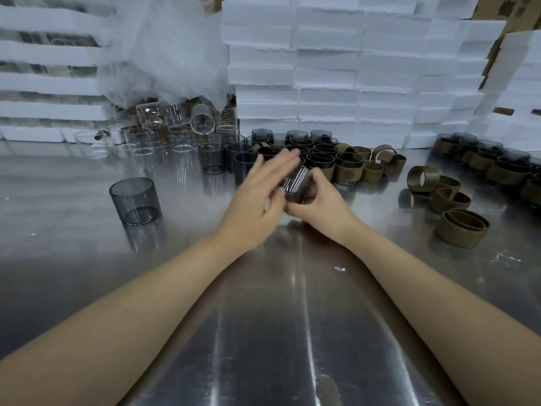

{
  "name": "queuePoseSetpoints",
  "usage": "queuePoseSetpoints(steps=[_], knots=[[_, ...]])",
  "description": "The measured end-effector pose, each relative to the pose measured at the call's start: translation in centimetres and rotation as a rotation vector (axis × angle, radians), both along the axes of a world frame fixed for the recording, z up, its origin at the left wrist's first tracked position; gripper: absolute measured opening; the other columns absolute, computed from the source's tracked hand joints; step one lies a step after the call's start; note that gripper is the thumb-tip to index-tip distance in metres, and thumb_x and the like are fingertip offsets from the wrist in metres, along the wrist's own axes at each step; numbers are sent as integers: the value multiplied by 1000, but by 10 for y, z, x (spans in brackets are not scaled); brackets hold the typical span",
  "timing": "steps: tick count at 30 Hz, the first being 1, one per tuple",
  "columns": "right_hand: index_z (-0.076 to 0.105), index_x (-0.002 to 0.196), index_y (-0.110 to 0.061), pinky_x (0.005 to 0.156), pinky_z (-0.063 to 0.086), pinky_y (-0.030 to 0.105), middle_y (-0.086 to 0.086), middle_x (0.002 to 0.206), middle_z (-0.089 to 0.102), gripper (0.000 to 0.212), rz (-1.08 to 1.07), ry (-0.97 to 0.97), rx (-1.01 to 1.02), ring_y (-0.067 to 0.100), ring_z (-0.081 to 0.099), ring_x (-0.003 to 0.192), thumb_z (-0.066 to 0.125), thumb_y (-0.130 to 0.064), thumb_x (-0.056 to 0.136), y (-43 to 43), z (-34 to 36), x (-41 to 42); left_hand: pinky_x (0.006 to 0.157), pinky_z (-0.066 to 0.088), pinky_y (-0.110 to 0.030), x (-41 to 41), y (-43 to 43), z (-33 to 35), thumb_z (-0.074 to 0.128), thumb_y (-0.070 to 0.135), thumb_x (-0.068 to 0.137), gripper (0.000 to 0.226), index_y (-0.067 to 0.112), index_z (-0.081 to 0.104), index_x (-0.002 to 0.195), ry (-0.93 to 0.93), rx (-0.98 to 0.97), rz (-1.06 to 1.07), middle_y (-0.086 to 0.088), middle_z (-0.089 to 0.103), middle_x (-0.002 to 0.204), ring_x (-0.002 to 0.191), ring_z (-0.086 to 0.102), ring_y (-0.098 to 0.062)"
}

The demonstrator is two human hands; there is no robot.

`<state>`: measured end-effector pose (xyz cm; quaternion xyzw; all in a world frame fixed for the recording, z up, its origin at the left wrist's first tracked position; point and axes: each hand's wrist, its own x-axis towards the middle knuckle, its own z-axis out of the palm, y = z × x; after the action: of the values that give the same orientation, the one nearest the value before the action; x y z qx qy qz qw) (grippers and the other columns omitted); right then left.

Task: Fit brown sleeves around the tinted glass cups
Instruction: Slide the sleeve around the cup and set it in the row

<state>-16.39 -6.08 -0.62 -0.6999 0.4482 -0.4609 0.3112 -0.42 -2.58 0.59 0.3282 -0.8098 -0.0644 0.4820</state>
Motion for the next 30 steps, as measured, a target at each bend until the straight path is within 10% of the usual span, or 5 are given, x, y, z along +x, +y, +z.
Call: queuePoseSetpoints(steps=[4,7,14,24,30], knots=[[51,124,-14,78,40,5,-13,106,59,41,-3,279,-183,4,58,95,61,-17,85,-1,-1,2,123,-7,-35,-14,4,-7,32,23,102,50,7,37,149,-444,-103,108,-1,30,159,150,10,-15],[43,132,-19,68,42,2,-20,93,57,50,-34,268,-219,-2,58,80,60,-27,86,4,1,1,123,-6,-35,-16,5,-7,24,31,104,55,9,24,154,-452,-75,203,0,12,164,152,-4,-15],[37,91,-17,54,41,26,3,74,61,36,81,314,-181,13,57,63,69,-14,76,13,2,7,118,11,-23,-15,5,-6,33,38,104,66,16,2,157,-182,205,301,5,-7,165,151,1,-11],[36,107,4,66,46,42,20,100,48,57,335,-24,149,33,46,81,56,-2,54,18,9,5,106,24,-21,-13,-5,0,43,50,99,68,27,14,156,418,704,22,5,42,150,133,36,-1],[57,104,-41,64,52,31,-5,83,64,65,357,-219,262,12,60,72,48,-2,53,13,8,4,75,39,-33,-18,-3,-3,52,53,85,72,2,47,135,671,951,-410,-19,55,101,93,49,-27]])
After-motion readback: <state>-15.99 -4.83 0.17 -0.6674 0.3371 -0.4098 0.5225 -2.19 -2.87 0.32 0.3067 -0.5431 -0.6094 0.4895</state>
